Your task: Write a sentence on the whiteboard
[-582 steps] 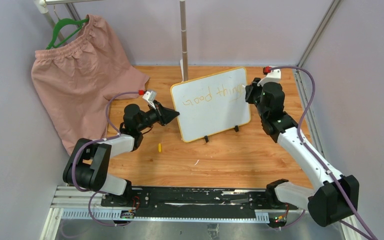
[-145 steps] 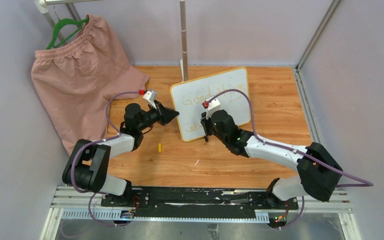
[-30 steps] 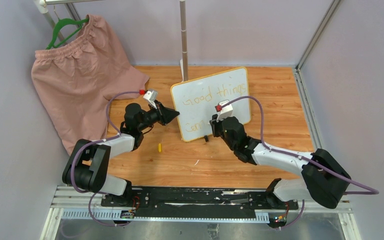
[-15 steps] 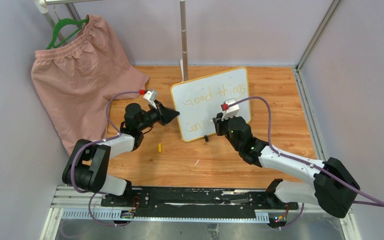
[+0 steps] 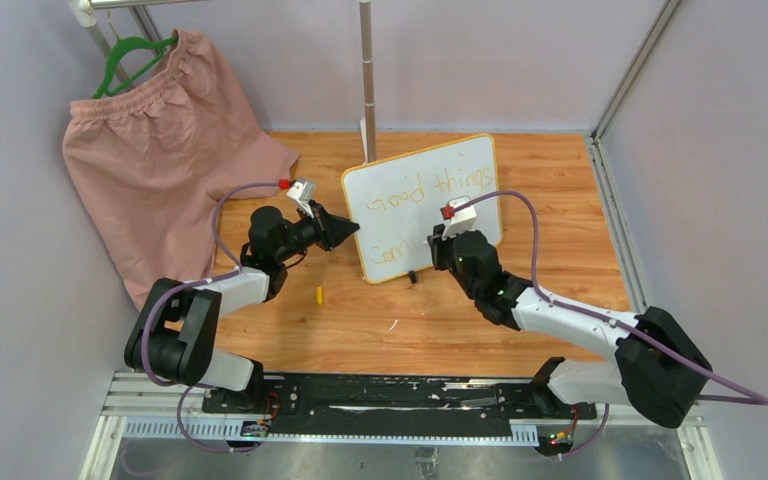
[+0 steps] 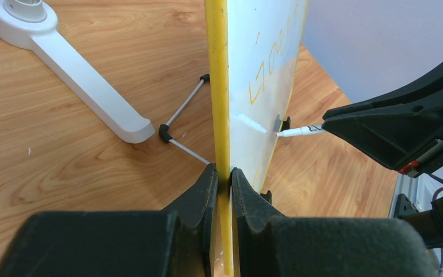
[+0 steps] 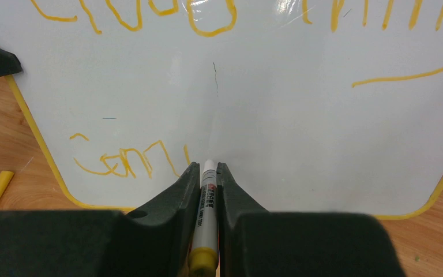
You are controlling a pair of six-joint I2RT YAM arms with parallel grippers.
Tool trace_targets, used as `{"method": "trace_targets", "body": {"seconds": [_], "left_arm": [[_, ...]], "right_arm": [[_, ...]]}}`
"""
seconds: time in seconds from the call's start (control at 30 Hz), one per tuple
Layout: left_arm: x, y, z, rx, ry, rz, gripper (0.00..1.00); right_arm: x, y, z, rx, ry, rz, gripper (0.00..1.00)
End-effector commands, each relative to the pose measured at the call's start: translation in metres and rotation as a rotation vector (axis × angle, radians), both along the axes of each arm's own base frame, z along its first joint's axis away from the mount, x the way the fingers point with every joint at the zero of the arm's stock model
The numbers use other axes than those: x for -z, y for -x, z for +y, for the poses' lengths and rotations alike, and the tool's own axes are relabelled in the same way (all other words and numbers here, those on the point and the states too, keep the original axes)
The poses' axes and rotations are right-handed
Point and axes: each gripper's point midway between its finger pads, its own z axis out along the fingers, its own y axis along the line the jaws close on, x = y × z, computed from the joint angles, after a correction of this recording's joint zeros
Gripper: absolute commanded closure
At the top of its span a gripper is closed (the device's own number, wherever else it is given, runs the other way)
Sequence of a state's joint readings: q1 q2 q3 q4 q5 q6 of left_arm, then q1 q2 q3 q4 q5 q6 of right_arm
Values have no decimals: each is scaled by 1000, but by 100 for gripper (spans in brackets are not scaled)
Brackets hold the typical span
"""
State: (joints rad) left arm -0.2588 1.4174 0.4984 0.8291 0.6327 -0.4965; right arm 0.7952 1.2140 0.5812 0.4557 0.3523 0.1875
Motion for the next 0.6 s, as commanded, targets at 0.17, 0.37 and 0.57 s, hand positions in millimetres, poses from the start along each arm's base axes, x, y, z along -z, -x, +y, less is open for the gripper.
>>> {"method": "trace_targets", "body": {"seconds": [0.17,0.37,0.57], "left_arm": [[-12,2,-7,36,-12,-64,100],[-13,3,-7,35,-11,-65,100],[-13,3,-8,37,-10,-64,100]], "right_arm": [[-27,-16,4,35,-73,-58,100],[-23,-18,5,36,-60,-49,100],[-12,-19,4,43,-42,-26,100]]}}
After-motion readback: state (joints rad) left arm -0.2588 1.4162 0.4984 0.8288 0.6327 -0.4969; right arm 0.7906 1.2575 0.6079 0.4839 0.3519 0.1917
